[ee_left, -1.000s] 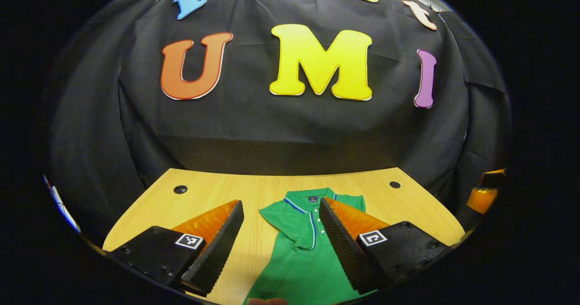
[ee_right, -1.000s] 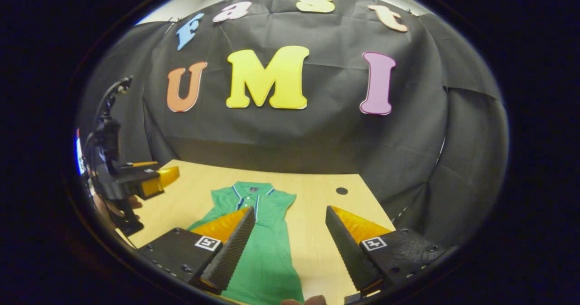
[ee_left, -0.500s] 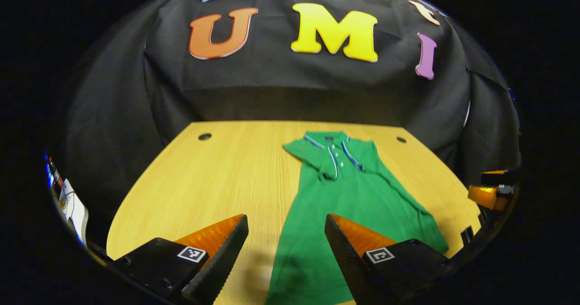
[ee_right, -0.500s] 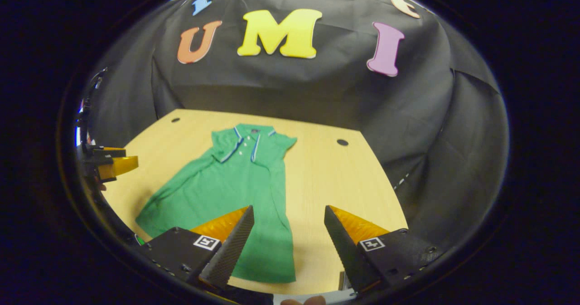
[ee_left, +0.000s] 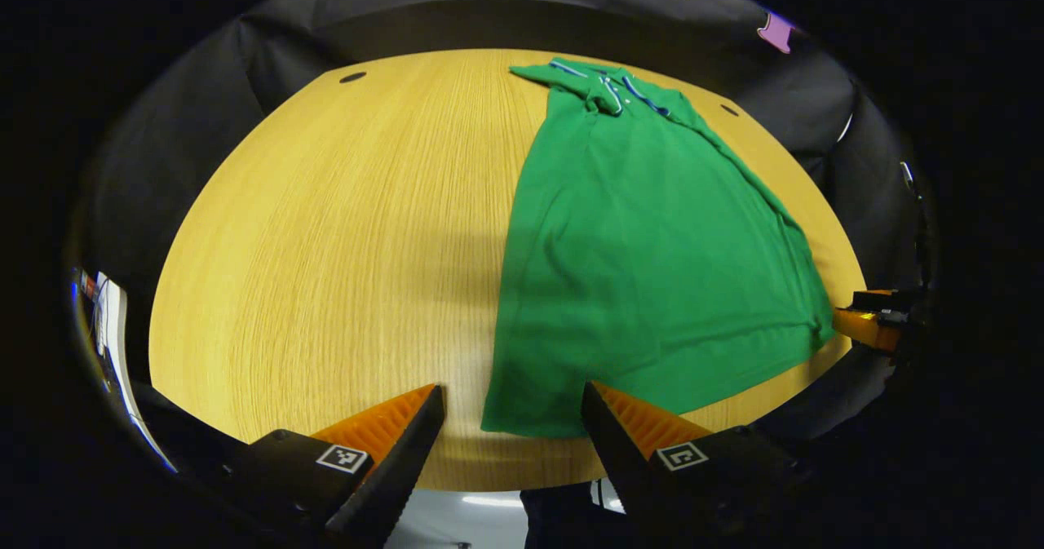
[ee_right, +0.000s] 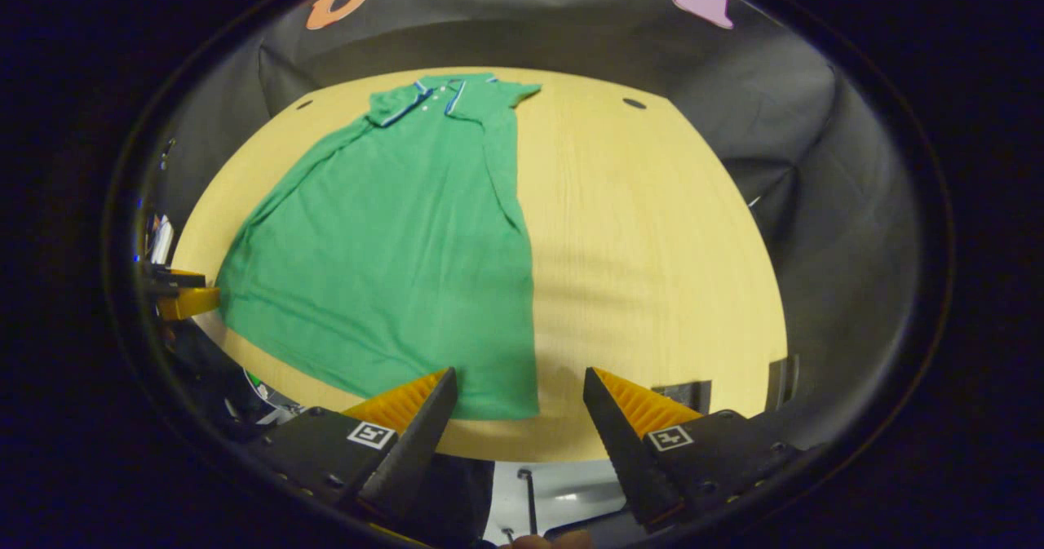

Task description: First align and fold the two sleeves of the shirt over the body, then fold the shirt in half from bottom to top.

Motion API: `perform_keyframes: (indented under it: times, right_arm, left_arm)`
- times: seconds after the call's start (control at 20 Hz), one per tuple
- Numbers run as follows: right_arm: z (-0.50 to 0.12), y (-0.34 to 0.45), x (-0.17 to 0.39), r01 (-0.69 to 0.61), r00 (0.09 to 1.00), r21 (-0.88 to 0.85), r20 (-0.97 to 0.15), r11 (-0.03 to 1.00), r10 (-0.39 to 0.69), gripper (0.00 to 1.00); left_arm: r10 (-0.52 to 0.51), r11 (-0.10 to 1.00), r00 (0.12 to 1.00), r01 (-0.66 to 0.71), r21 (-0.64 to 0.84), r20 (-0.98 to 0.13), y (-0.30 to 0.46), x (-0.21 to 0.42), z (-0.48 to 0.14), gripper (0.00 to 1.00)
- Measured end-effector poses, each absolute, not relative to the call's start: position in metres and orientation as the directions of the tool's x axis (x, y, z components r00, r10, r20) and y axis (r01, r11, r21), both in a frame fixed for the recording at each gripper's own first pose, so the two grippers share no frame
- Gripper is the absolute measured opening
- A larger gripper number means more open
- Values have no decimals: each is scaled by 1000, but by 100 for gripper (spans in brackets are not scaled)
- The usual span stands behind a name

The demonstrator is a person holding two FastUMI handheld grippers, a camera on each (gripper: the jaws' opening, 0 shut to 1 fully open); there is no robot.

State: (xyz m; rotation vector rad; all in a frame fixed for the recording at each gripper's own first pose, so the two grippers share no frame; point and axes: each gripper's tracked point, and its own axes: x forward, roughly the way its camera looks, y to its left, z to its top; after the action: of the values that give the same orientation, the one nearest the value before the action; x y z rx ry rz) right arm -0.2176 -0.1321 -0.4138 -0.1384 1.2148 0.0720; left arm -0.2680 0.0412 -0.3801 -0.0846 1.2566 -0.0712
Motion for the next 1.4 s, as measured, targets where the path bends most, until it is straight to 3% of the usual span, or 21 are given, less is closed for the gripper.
perform_keyframes:
  times: [0.45,0.65,0.7,0.75,0.8,0.85,0.9,1.0,1.15,1.4]
  right_arm:
    - [-432,-122,-217,-114,240,20,-970,993,47,93]
    - [-432,-117,-217,-111,198,45,-978,993,66,80]
    - [-433,-113,-215,-118,190,55,-979,992,77,71]
    - [-433,-108,-215,-127,183,71,-979,989,93,53]
    - [-432,-105,-215,-131,178,81,-979,988,103,35]
    - [-433,-103,-215,-129,171,88,-979,988,110,16]
    - [-433,-103,-215,-132,169,90,-979,987,112,8]
    - [-433,-97,-215,-148,155,110,-979,983,133,3]
    - [-424,-97,-213,-166,174,105,-976,981,134,0]
    - [-395,-99,-189,-162,257,112,-954,980,151,0]
  left_arm:
    - [-70,998,205,21,-67,-976,42,-272,-385,100]
    - [-71,997,151,23,-68,-986,41,-277,-385,100]
    - [-76,997,133,24,-74,-988,39,-280,-384,100]
    - [-86,996,124,37,-82,-989,37,-280,-383,100]
    - [-99,994,118,47,-94,-988,34,-279,-385,78]
    - [-116,992,108,54,-110,-987,32,-281,-385,66]
    - [-136,990,100,48,-132,-986,29,-282,-384,42]
    - [-162,987,94,29,-160,-982,25,-281,-383,18]
    - [-209,977,89,66,-203,-974,16,-282,-377,11]
    - [-300,953,116,80,-292,-947,8,-266,-349,9]
